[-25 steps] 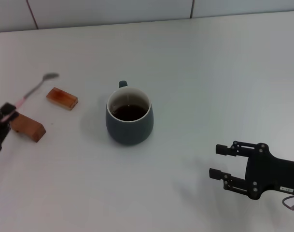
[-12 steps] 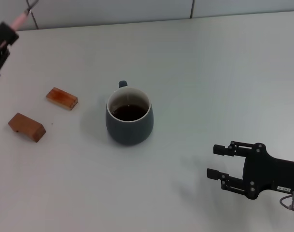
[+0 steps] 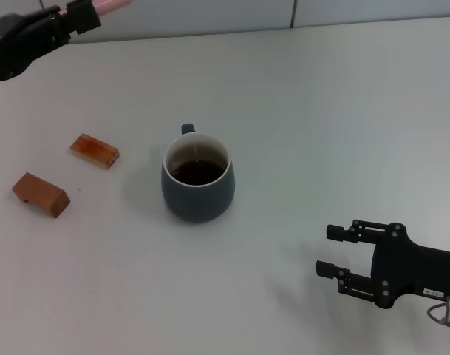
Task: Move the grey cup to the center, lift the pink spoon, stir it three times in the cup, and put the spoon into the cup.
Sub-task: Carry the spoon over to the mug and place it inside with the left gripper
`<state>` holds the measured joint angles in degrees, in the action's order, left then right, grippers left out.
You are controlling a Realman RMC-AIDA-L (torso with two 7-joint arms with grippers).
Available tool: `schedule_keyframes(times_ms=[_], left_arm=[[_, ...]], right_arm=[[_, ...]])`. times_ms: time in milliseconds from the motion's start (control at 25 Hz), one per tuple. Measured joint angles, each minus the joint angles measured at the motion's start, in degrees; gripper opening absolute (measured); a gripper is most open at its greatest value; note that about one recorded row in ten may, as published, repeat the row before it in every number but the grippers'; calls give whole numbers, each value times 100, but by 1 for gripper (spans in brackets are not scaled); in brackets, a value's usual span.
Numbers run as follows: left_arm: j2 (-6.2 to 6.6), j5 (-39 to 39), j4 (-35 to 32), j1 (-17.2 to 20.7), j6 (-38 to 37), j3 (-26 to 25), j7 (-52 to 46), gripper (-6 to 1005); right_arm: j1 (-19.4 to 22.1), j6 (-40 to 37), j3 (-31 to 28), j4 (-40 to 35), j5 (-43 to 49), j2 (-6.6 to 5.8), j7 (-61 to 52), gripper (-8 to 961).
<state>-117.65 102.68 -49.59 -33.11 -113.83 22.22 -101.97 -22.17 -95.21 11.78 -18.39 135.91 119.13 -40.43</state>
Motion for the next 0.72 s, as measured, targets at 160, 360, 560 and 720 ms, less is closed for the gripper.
schedule_keyframes(times_ms=[160, 360, 560, 720], left_arm=[[-19, -74, -1531, 139, 64, 740, -2, 141], [32, 196, -2837, 235, 68, 1446, -164, 143], [-30, 1121, -4288, 266, 97, 2394, -577, 144], [-56, 1676, -4828, 266, 233, 2995, -897, 146]], right_arm=[[10, 0, -32, 2, -1, -1, 0, 603], [11, 0, -24, 2, -5, -4, -76, 603], [12, 0, -12, 2, -3, -7, -119, 602], [21, -1, -6, 2, 9, -12, -130, 602]])
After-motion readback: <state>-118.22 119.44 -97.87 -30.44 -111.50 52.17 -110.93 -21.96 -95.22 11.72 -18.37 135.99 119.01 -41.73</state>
